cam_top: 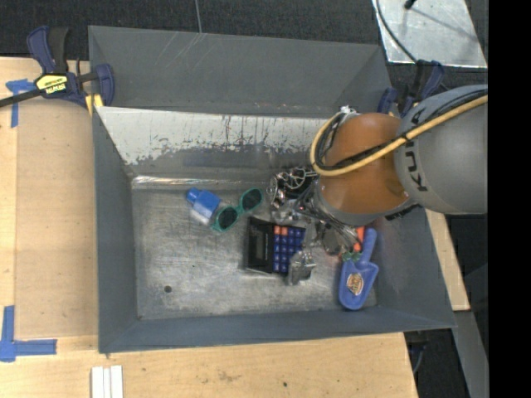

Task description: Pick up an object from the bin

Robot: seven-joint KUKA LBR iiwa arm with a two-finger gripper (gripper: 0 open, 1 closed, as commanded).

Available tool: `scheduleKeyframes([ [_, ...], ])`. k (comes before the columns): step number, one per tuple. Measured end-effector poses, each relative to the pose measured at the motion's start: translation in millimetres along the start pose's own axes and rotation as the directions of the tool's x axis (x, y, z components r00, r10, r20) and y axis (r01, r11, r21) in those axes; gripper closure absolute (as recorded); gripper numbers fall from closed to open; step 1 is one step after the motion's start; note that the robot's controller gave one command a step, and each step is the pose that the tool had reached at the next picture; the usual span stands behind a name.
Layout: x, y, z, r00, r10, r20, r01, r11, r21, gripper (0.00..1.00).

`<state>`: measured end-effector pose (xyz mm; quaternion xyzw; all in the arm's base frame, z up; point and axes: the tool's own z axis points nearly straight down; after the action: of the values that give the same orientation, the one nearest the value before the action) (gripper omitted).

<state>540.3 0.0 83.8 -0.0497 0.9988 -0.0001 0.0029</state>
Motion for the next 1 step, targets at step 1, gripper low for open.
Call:
scheduleKeyframes([
  [1, -22.2, 17.1, 10.7, 0.998, -0.068, -0.001, 0.068, 0.998, 0.004, 0.0],
])
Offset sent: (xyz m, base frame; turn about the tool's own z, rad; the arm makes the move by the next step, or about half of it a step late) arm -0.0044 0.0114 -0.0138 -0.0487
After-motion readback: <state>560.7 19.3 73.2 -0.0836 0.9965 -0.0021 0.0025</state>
